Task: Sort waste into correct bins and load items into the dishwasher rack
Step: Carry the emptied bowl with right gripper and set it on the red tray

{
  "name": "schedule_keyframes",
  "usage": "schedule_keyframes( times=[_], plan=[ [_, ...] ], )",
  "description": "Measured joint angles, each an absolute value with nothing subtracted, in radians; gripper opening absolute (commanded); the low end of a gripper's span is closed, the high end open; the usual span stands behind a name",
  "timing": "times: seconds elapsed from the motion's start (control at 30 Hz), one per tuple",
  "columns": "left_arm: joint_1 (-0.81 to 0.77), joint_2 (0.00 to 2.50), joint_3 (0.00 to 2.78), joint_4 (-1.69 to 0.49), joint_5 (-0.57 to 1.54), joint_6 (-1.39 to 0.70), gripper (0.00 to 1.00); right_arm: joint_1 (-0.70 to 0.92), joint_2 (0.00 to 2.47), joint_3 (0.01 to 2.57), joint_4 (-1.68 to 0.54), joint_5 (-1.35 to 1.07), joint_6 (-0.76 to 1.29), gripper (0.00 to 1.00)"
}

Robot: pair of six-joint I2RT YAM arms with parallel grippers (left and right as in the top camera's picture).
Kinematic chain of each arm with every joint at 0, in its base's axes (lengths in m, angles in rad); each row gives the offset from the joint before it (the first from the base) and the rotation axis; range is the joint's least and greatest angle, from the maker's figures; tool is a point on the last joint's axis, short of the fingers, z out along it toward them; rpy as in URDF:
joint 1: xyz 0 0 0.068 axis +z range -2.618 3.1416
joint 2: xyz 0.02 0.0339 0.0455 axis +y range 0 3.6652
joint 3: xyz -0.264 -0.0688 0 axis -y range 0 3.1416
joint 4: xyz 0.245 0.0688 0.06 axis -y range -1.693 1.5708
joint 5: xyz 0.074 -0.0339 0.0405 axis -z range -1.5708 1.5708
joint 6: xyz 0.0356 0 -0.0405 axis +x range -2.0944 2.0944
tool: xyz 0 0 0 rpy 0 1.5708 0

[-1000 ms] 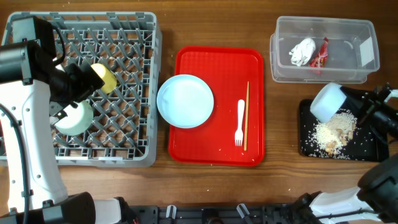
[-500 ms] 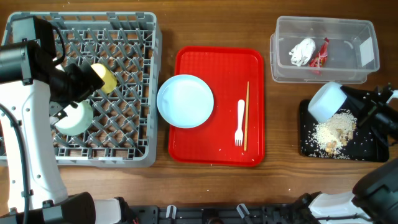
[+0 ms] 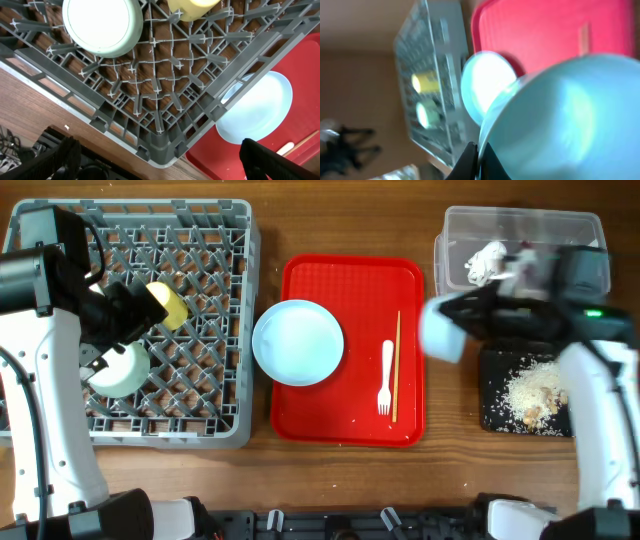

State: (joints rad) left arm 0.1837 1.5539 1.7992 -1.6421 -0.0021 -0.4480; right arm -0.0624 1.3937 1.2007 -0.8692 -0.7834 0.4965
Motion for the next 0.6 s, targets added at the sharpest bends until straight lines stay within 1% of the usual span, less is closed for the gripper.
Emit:
schedule_keyframes(
  times=[0.03,0.2,0.3,0.4,0.43,0.47,0.5,0.53,0.57,0.6],
  plan=[
    [0.184,1.554,1.799,-1.642,-0.002,-0.448,1.0,0.111,1.396,1.201,-0.85,-0.617,0.582,0.04],
    [0.183,1.554,1.799,-1.642,-0.002,-0.448,1.0,0.522,1.454,1.201,-0.82,-0.29,0.76,0.04],
    [0.184,1.554,1.799,-1.642,-0.002,-0.448,1.0,0.687,1.528,1.201,-0.809,-0.16,0.824,0.04],
    [0.184,1.554,1.799,-1.642,-0.002,-0.448,1.0,0.772,1.616,1.201,-0.778,-0.108,0.844,0.04],
    [0.184,1.554,1.799,-1.642,-0.002,-0.448,1.0,0.795,1.651,1.201,-0.772,-0.1,0.847,0.07],
    [0.184,1.554,1.799,-1.642,-0.002,-0.448,1.0,0.805,1.673,1.201,-0.768,-0.097,0.849,0.13],
    [0.184,1.554,1.799,-1.642,-0.002,-0.448,1.0,0.809,1.69,1.201,-0.765,-0.096,0.851,0.26],
    [0.184,1.554,1.799,-1.642,-0.002,-0.448,1.0,0.809,1.702,1.201,-0.763,-0.096,0.854,0.34],
    [0.184,1.554,1.799,-1.642,-0.002,-0.448,1.0,0.808,1.704,1.201,-0.757,-0.101,0.851,0.37],
    [0.184,1.554,1.799,-1.642,-0.002,-0.448,1.0,0.808,1.704,1.201,-0.753,-0.105,0.849,0.38]
  ],
)
